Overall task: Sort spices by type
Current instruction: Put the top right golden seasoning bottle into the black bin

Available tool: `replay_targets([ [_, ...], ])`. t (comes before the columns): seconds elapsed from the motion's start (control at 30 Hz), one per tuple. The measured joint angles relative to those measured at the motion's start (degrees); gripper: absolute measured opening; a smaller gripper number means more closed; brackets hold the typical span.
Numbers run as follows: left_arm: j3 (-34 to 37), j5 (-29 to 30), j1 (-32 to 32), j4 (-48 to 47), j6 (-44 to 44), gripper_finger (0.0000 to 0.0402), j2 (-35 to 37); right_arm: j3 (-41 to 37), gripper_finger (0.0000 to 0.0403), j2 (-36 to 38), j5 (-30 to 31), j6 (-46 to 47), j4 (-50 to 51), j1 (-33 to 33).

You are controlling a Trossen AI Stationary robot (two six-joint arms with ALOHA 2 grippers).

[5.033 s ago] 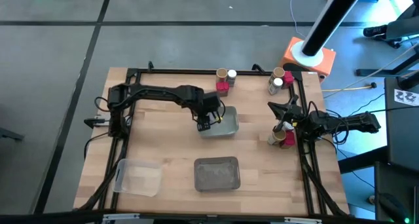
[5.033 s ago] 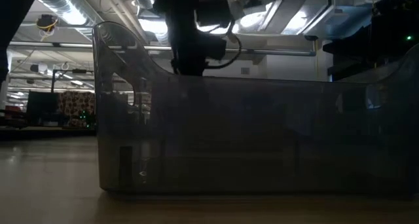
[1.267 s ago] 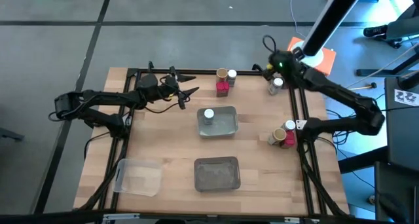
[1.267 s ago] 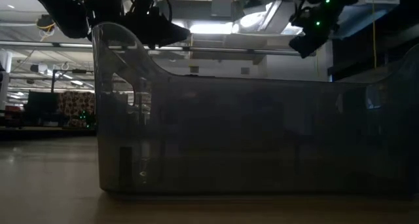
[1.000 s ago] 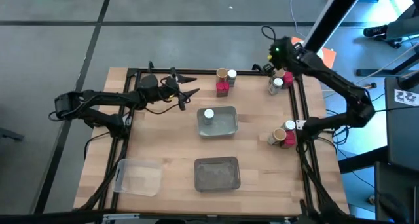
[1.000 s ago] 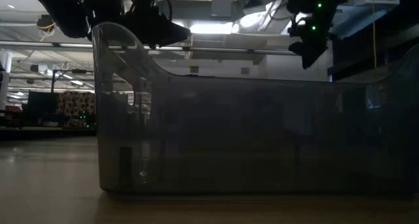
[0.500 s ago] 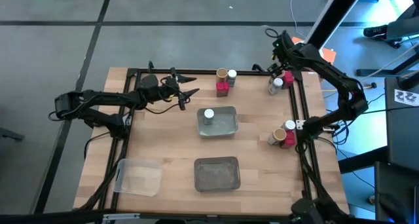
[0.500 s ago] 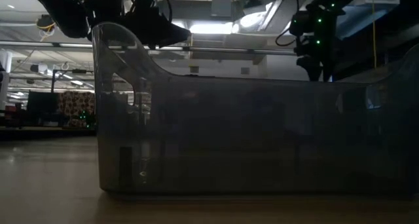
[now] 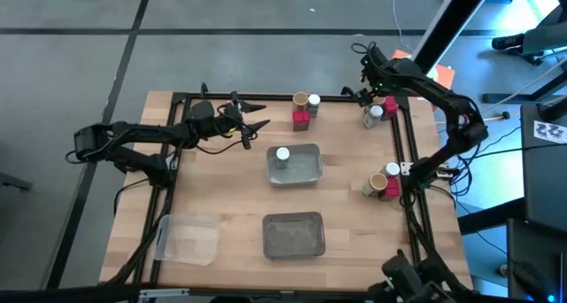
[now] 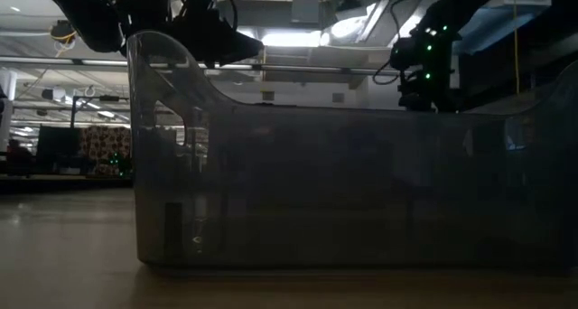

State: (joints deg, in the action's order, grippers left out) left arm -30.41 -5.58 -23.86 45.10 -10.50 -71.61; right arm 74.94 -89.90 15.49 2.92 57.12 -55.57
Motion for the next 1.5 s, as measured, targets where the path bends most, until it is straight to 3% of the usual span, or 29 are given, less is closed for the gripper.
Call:
replay_targets([
  [0.37, 0.00, 0.02, 0.00, -0.09, -0.54, 0.0217, 0.00, 0.02, 0.0293, -4.97, 5.58, 1.56, 0.09, -1.51],
  [0.6, 0.00, 0.02, 0.00, 0.00, -0.60, 0.0217, 0.00, 0.00, 0.0293, -6.79, 3.17, 1.37, -0.40, -2.36],
  [1.13, 0.00, 0.02, 0.00, 0.04, -0.62, 0.0217, 0.00, 0.17, 0.0293, -9.05, 5.27, 1.89, -0.29, -2.21],
  [1.5, 0.00, 0.02, -0.02, 0.12, -0.62, 0.0217, 0.00, 0.53, 0.0293, -8.40, 1.29, 1.65, 0.18, -1.70],
])
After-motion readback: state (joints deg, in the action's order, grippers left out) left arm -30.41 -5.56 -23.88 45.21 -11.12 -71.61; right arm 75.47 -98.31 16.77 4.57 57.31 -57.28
